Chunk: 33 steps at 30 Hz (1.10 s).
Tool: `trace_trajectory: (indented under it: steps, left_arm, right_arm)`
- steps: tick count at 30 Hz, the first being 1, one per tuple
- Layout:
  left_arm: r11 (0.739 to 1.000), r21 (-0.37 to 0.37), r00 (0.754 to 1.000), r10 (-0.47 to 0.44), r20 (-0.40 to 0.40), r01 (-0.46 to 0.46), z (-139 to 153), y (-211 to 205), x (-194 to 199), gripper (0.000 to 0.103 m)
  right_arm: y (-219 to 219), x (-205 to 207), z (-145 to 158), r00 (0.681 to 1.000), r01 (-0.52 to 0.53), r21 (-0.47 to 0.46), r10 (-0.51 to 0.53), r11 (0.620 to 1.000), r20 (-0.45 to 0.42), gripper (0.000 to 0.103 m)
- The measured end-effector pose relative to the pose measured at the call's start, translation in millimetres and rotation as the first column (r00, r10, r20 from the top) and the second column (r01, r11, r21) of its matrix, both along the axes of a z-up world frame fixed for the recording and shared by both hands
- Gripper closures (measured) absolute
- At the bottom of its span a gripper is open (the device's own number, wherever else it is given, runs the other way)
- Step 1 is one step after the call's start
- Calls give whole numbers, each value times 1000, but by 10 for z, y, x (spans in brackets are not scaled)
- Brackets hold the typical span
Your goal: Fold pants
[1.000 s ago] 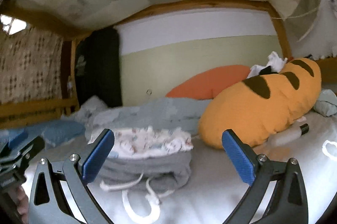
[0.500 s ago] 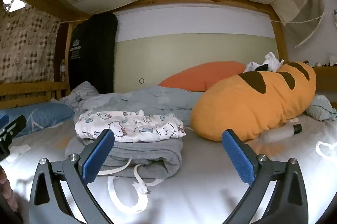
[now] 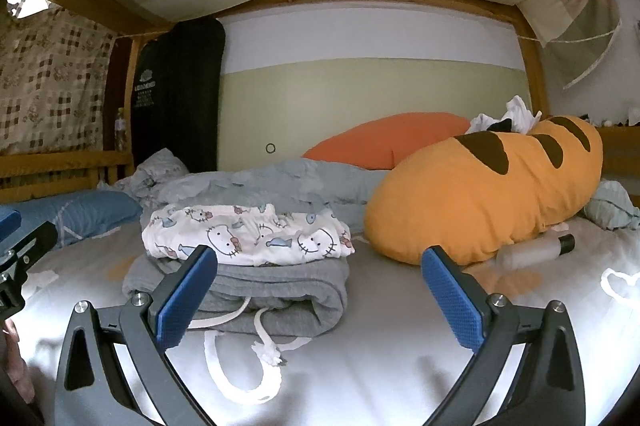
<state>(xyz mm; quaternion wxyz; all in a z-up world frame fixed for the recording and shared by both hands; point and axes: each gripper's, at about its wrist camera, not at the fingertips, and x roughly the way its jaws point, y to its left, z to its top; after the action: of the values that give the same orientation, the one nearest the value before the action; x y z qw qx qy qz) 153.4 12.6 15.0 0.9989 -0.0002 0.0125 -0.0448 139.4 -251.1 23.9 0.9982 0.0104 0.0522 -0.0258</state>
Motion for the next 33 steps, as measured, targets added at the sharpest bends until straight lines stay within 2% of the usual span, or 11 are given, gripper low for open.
trace_trajectory:
  steps: [10, 33]
  left_arm:
    - [999, 43, 1000, 11, 12, -11, 3, -89, -32, 0]
    - [999, 32, 1000, 17, 5, -17, 1, -73, -23, 0]
  right_arm:
    - [26, 8, 0, 1000, 7, -18, -7, 1000, 4, 1]
    - [50, -19, 7, 1000, 13, -22, -13, 1000, 4, 1]
